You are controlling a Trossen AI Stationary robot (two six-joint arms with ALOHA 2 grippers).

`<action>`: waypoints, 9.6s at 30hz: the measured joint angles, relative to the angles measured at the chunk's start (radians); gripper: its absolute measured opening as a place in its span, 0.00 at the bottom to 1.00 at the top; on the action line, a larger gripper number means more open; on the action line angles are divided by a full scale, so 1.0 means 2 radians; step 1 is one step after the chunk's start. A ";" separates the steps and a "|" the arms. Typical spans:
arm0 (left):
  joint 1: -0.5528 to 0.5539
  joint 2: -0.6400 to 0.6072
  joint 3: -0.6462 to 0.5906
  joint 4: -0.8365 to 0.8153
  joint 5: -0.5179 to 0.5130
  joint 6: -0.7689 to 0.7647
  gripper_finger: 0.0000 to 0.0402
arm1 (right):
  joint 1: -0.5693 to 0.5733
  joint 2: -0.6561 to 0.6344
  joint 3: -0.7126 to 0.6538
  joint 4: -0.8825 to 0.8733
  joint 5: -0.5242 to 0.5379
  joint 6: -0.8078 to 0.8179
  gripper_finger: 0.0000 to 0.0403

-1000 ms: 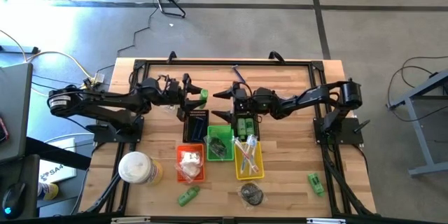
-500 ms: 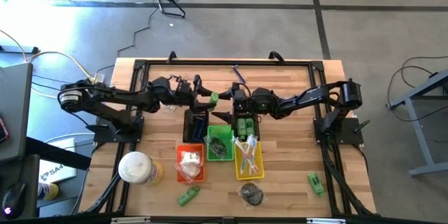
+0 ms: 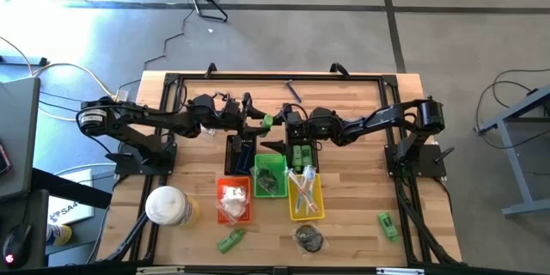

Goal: Pick & Place Travel size toiletries
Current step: Put the green shampoo into the right black bin, then put the blue razor into the left black bin

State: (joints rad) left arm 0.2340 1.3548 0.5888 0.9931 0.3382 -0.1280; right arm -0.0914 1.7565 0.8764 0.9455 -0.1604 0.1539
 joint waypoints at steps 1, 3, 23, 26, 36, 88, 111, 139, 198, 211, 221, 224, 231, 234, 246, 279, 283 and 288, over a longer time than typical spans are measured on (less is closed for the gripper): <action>0.000 0.000 0.000 0.001 0.000 0.000 0.46 | 0.000 0.000 0.000 0.000 0.000 0.000 0.86; 0.000 0.000 0.000 -0.001 0.000 0.000 0.46 | 0.000 0.000 0.000 0.000 0.000 0.000 0.86; 0.000 0.000 0.000 0.000 0.003 -0.001 0.46 | 0.000 0.000 0.000 0.000 0.002 -0.001 0.49; 0.000 0.000 0.000 -0.001 0.003 -0.002 0.46 | 0.000 0.000 0.000 0.000 0.002 -0.001 0.46; 0.000 -0.001 0.000 -0.004 0.002 0.000 0.46 | 0.000 0.000 0.000 -0.001 0.002 -0.009 0.45; 0.001 -0.092 0.020 -0.173 -0.030 0.053 0.60 | 0.000 -0.142 0.001 -0.373 0.024 0.041 0.44; 0.001 -0.092 0.020 -0.198 -0.036 0.052 0.60 | 0.003 -0.090 0.000 -0.604 0.079 0.084 0.44; 0.001 -0.092 0.020 -0.200 -0.036 0.052 0.60 | 0.003 -0.178 0.000 -0.629 0.094 0.078 0.50; 0.001 -0.091 0.020 -0.266 -0.134 0.053 0.60 | -0.012 -0.186 0.000 -0.433 0.132 -0.049 0.01; 0.001 -0.150 0.020 -0.307 -0.168 0.100 0.60 | -0.018 -0.186 0.000 -0.429 0.132 -0.049 0.01; 0.001 -0.182 0.020 -0.365 -0.181 0.092 0.60 | -0.022 -0.186 0.000 -0.376 0.133 -0.102 0.01; 0.001 -0.182 0.020 -0.373 -0.181 0.088 0.60 | -0.032 -0.186 0.000 -0.361 0.133 -0.103 0.01; 0.001 -0.182 0.020 -0.383 -0.181 0.075 0.60 | -0.065 -0.186 0.000 -0.390 0.130 -0.030 0.01; 0.001 -0.182 0.020 -0.384 -0.181 0.075 0.60 | -0.078 -0.186 0.000 -0.412 0.130 -0.013 0.01; 0.001 -0.182 0.020 -0.382 -0.181 0.073 0.60 | -0.153 -0.158 0.002 -0.446 0.089 -0.013 0.01; 0.001 -0.182 0.020 -0.380 -0.188 0.061 0.60 | -0.225 0.058 0.196 -0.636 0.128 -0.010 0.55; 0.001 -0.182 0.020 -0.380 -0.188 0.061 0.60 | -0.234 0.058 0.196 -0.635 0.129 -0.011 0.55; 0.001 -0.182 0.020 -0.380 -0.188 0.061 0.60 | -0.248 0.068 0.197 -0.627 0.112 -0.011 0.53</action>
State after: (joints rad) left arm 0.2357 0.9903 0.6292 0.2321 -0.0376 -0.0055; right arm -0.5872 1.8923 1.2699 -0.3093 0.0630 0.1314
